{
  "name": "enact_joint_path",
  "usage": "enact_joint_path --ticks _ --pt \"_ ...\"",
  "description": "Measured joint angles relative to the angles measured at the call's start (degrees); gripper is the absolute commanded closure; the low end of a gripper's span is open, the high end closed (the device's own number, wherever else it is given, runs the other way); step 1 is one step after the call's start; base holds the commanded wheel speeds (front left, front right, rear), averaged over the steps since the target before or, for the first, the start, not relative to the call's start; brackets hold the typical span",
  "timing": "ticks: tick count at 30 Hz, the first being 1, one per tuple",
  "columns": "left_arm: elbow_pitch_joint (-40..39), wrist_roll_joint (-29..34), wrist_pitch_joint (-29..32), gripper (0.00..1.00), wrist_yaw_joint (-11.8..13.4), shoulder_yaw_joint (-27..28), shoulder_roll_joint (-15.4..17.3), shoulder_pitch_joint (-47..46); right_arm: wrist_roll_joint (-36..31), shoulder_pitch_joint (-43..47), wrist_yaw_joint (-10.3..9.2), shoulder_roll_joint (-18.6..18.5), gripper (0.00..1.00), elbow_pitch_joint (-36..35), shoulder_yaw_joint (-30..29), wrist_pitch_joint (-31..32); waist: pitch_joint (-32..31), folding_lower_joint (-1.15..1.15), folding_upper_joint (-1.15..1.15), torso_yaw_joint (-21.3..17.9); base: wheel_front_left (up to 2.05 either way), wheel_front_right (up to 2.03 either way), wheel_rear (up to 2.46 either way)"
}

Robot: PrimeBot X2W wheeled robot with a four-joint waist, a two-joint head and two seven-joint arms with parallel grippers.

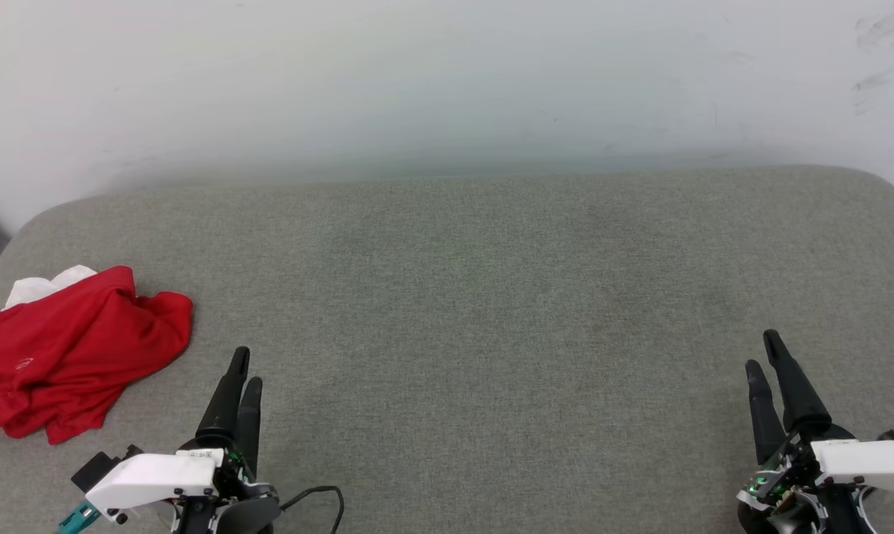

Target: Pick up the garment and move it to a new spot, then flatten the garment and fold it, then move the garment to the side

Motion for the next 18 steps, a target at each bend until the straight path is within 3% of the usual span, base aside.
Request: enact_joint_path --ticks 9,18 --pt "-2.85 3.69 -2.4 0.0 0.0 -2.1 0.11 -0.05 -2.82 0.64 0.0 0.0 0.0 -2.81 1.04 -2.32 -0.1 0.0 0.0 0.3 0.0 0.0 0.0" --pt "-5.54 14.94 -4.49 0.0 0.0 -3.37 0.35 -0.08 -13.86 0.94 0.0 -0.6 0.0 -4.76 2.12 -4.46 -0.33 0.0 0.0 0.59 0.0 0.0 0.0"
